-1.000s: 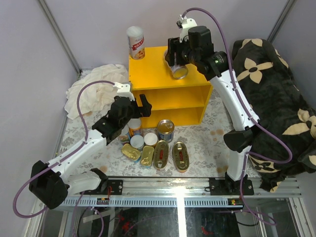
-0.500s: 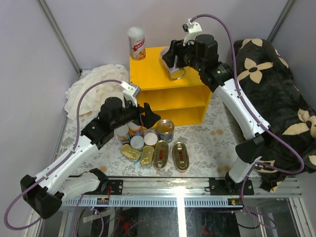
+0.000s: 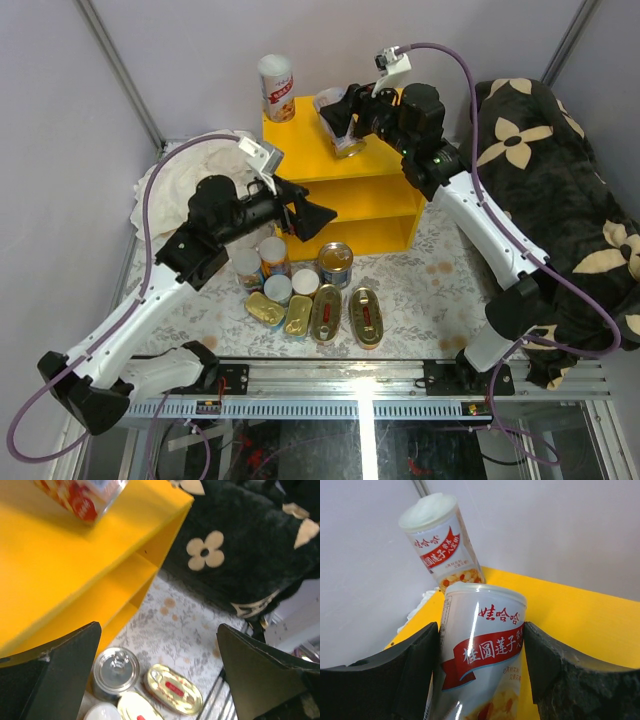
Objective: Place and organize the canned foods onto the counter
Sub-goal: Place the canned food on the counter.
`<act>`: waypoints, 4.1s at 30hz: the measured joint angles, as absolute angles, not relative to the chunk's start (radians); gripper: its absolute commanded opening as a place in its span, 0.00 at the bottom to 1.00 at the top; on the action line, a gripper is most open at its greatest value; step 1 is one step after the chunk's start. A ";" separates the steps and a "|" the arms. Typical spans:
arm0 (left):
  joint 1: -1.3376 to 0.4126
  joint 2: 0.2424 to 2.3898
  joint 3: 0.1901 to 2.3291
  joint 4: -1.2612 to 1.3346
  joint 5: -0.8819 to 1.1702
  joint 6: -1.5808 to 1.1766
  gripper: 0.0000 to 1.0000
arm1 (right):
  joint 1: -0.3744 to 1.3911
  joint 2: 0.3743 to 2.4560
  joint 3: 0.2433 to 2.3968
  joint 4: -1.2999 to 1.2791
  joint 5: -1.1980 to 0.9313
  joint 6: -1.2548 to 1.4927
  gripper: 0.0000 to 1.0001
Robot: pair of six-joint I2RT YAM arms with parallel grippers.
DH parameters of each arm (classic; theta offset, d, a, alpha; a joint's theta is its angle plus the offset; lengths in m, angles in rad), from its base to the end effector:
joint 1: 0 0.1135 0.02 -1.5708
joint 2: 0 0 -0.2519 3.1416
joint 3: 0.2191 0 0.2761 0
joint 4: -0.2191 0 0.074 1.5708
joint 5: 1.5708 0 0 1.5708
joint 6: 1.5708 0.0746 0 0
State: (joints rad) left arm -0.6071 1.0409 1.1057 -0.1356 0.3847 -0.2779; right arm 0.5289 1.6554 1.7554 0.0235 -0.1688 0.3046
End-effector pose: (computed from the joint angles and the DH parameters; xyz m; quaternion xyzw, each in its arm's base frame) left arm 0.2308 -0.1944 0.3981 0.2462 0.6871 -0.4129 0.5447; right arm 0.3821 0.2378 0.4693 -0.1366 0.6486 0.3533 0.6602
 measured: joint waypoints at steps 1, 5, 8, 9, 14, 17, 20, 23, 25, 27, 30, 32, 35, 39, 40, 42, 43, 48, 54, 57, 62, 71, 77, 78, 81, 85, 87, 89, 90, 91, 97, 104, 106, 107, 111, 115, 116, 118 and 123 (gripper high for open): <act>-0.607 1.056 1.124 -0.128 0.363 -0.281 1.00 | 0.529 1.655 1.755 0.033 -0.177 0.307 0.00; -0.607 1.118 1.186 -0.110 0.226 -0.299 1.00 | 0.529 1.655 1.755 0.079 -0.208 0.317 0.00; -0.608 1.159 1.224 -0.091 0.136 -0.324 1.00 | 0.529 1.655 1.746 0.123 -0.229 0.325 0.00; -0.608 1.175 1.234 -0.082 0.107 -0.331 1.00 | 0.529 1.654 1.740 0.137 -0.232 0.327 0.00; -0.606 1.240 1.261 -0.030 0.029 -0.346 1.00 | 0.529 1.637 1.698 0.189 -0.250 0.333 0.00; -0.606 1.276 1.281 -0.009 0.012 -0.346 1.00 | 0.529 1.613 1.662 0.212 -0.256 0.333 0.00; -0.606 1.308 1.306 -0.001 0.002 -0.346 1.00 | 0.529 1.584 1.616 0.244 -0.257 0.334 0.00; -0.608 1.331 1.326 0.001 0.002 -0.346 1.00 | 0.528 1.559 1.579 0.274 -0.256 0.332 0.00; -0.610 1.336 1.329 0.002 0.002 -0.347 0.98 | 0.527 1.551 1.568 0.284 -0.256 0.332 0.00; -0.610 1.338 1.329 0.004 -0.006 -0.347 0.98 | 0.526 1.548 1.565 0.289 -0.257 0.333 0.00; -0.610 1.338 1.329 0.001 -0.025 -0.343 0.97 | 0.526 1.546 1.559 0.303 -0.263 0.334 0.00; -0.610 1.338 1.329 -0.001 -0.043 -0.338 0.97 | 0.526 1.543 1.552 0.316 -0.266 0.336 0.00; -0.610 1.338 1.329 -0.007 -0.089 -0.321 0.97 | 0.526 1.537 1.545 0.327 -0.280 0.340 0.00; -0.610 1.333 1.329 -0.016 -0.141 -0.296 0.97 | 0.526 1.518 1.522 0.336 -0.288 0.344 0.00; -0.610 1.332 1.329 -0.017 -0.150 -0.290 0.97 | 0.526 1.513 1.514 0.338 -0.291 0.344 0.00; -0.610 1.328 1.329 -0.019 -0.164 -0.280 0.97 | 0.526 1.502 1.501 0.342 -0.301 0.344 0.00; -0.610 1.326 1.329 -0.021 -0.170 -0.274 0.97 | 0.526 1.500 1.499 0.341 -0.307 0.342 0.04; -0.610 1.316 1.328 -0.042 -0.193 -0.263 0.97 | 0.525 1.499 1.500 0.335 -0.357 0.329 0.73; -0.609 1.300 1.308 -0.049 -0.215 -0.262 0.97 | 0.525 1.499 1.501 0.322 -0.414 0.331 0.92; -0.608 1.296 1.304 -0.055 -0.227 -0.255 0.97 | 0.525 1.499 1.501 0.320 -0.430 0.333 0.94; -0.607 1.273 1.290 -0.072 -0.237 -0.246 0.85 | 0.526 1.499 1.501 0.306 -0.440 0.341 0.91; -0.564 1.158 1.221 -0.105 -0.161 -0.194 0.60 | 0.581 1.497 1.479 0.266 -0.383 0.304 0.72; -0.549 1.127 1.221 -0.157 -0.116 -0.164 0.56 | 0.651 1.506 1.490 0.203 -0.246 0.245 0.56; -0.542 1.120 1.220 -0.173 -0.110 -0.163 0.56 | 0.656 1.513 1.497 0.194 -0.224 0.242 0.55; -0.494 1.087 1.206 -0.209 -0.094 -0.166 0.56 | 0.665 1.540 1.530 0.169 -0.167 0.240 0.54; -0.431 1.034 1.184 -0.257 -0.079 -0.168 0.56 | 0.665 1.589 1.585 0.136 -0.097 0.240 0.53; -0.410 1.015 1.175 -0.272 -0.072 -0.168 0.56 | 0.665 1.613 1.603 0.122 -0.060 0.239 0.53; -0.390 0.998 1.159 -0.287 -0.059 -0.168 0.56 | 0.665 1.629 1.605 0.105 -0.020 0.241 0.55; -0.384 0.992 1.151 -0.294 -0.052 -0.170 0.56 | 0.665 1.636 1.605 0.096 -0.002 0.240 0.64; -0.379 0.987 1.142 -0.290 -0.046 -0.175 0.56 | 0.665 1.642 1.605 0.088 0.019 0.241 0.74; -0.351 0.962 1.097 -0.311 -0.018 -0.179 0.57 | 0.665 1.652 1.605 0.094 0.033 0.226 0.97; -0.343 0.963 1.068 -0.352 0.004 -0.179 0.57 | 0.668 1.692 1.671 0.087 -0.011 0.225 0.92; -0.339 0.962 1.067 -0.354 0.007 -0.179 0.57 | 0.669 1.711 1.695 0.088 -0.013 0.225 0.90; -0.337 0.960 1.066 -0.354 0.009 -0.179 0.57 | 0.669 1.719 1.705 0.088 -0.013 0.226 0.88; -0.334 0.958 1.065 -0.356 0.020 -0.179 0.57 | 0.670 1.757 1.744 0.087 -0.016 0.228 0.80; -0.333 0.956 1.063 -0.360 0.023 -0.179 0.57 | 0.673 1.786 1.776 0.084 -0.006 0.233 0.74; -0.333 0.955 1.063 -0.360 0.023 -0.179 0.58 | 0.674 1.787 1.776 0.086 0.002 0.232 0.74; -0.332 0.953 1.062 -0.360 0.024 -0.179 0.58 | 0.675 1.787 1.776 0.085 0.017 0.230 0.72; -0.327 0.953 1.059 -0.360 0.027 -0.179 0.58 | 0.675 1.786 1.768 0.099 0.064 0.216 0.68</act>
